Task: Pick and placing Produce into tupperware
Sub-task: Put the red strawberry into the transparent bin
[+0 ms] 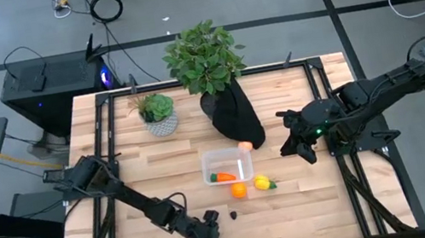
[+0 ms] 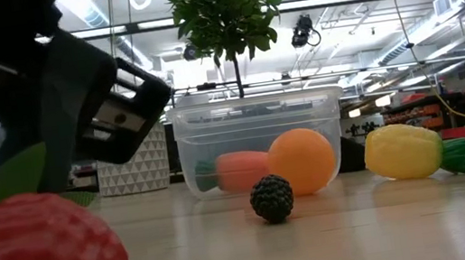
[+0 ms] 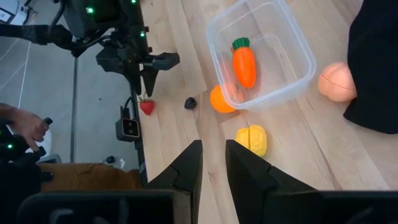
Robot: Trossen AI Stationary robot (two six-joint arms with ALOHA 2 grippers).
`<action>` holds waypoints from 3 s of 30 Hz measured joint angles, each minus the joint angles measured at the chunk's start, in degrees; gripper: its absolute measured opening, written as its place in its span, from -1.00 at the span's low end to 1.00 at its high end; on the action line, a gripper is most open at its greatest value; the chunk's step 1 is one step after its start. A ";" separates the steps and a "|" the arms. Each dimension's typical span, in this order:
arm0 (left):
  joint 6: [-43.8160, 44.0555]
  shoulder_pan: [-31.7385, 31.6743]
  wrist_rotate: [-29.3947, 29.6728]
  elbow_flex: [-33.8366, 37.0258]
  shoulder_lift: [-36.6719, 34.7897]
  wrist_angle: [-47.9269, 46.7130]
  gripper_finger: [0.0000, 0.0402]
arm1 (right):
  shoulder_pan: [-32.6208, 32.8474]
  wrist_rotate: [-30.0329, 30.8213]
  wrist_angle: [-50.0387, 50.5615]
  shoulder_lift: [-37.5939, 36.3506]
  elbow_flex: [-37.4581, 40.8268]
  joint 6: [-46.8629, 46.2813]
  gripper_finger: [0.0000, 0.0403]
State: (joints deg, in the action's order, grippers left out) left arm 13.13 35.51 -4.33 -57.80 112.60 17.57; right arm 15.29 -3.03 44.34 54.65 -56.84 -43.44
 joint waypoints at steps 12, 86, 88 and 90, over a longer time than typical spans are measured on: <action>-0.26 0.07 -0.16 0.00 0.00 0.26 -0.41 | 0.02 -0.02 -0.07 0.00 0.00 0.02 -0.61; -1.42 -26.62 9.02 -17.66 -10.38 -35.28 -0.81 | 1.13 0.00 -0.71 0.02 0.02 0.96 -0.61; -1.05 -26.53 8.98 -17.66 -10.38 -35.15 -0.76 | 1.13 0.00 -0.72 0.02 0.02 0.96 -0.61; -0.88 -26.30 8.96 -17.66 -10.38 -34.85 -0.69 | 1.13 0.02 -0.71 0.02 0.02 0.96 -0.61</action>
State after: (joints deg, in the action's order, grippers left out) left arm 12.25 9.21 4.62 -75.46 102.21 -17.29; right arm 16.43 -3.01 43.64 54.68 -56.82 -42.48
